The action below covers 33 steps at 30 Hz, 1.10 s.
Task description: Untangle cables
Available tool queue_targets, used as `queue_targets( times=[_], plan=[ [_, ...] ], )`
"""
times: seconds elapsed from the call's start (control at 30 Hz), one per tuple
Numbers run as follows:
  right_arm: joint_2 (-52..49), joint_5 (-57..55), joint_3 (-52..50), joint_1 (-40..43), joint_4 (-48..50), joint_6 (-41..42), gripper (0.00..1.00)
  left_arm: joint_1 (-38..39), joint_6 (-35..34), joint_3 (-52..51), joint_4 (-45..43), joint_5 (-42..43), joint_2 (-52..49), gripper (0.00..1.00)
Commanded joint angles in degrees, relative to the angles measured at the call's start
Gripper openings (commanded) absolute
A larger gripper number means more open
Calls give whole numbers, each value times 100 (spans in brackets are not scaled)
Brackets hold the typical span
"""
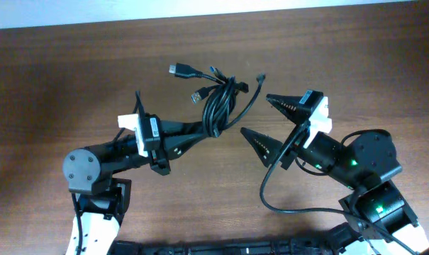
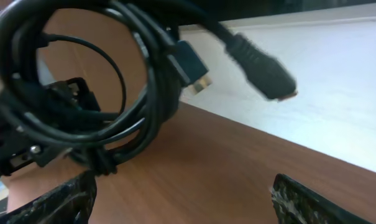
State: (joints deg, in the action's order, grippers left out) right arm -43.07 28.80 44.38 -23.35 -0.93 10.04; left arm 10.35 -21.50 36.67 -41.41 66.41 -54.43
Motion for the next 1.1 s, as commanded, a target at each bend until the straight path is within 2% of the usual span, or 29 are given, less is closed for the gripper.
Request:
queue_targets(
  times=[0.0,0.1,0.17,0.23,0.3,0.5,0.57,0.63,0.7,0.87,0.93,1.03,1.07],
  plan=[
    [33,210,107,-26,35,-61,89,17,7,94,-59,-326,42,0],
    [33,210,107,-26,96,-61,88,326,11,94,-59,-420,39,0],
    [33,208,107,-26,103,-61,79,501,11,94,-57,-437,39,0],
    [33,210,107,-26,234,-57,62,726,11,94,-57,-435,39,0],
    [35,212,107,-26,293,13,52,778,13,94,-57,-435,20,0],
    [33,723,107,-26,634,138,51,798,9,94,-59,-304,-273,0],
    [24,723,107,-26,634,140,42,1001,13,94,-66,-308,-273,0],
    [24,715,107,-26,636,136,41,1132,11,94,-229,-278,-273,0],
    [24,699,107,-26,634,136,35,1268,13,94,-413,-214,-273,0],
    [24,455,107,-24,610,136,34,1314,11,94,-807,356,-273,0],
    [24,363,107,-24,584,136,40,1314,11,94,-896,643,-273,0],
    [24,352,107,-24,568,136,39,1314,33,94,-916,675,-273,0],
    [22,352,107,-24,566,136,21,1314,37,94,-916,673,-273,0]
  ],
)
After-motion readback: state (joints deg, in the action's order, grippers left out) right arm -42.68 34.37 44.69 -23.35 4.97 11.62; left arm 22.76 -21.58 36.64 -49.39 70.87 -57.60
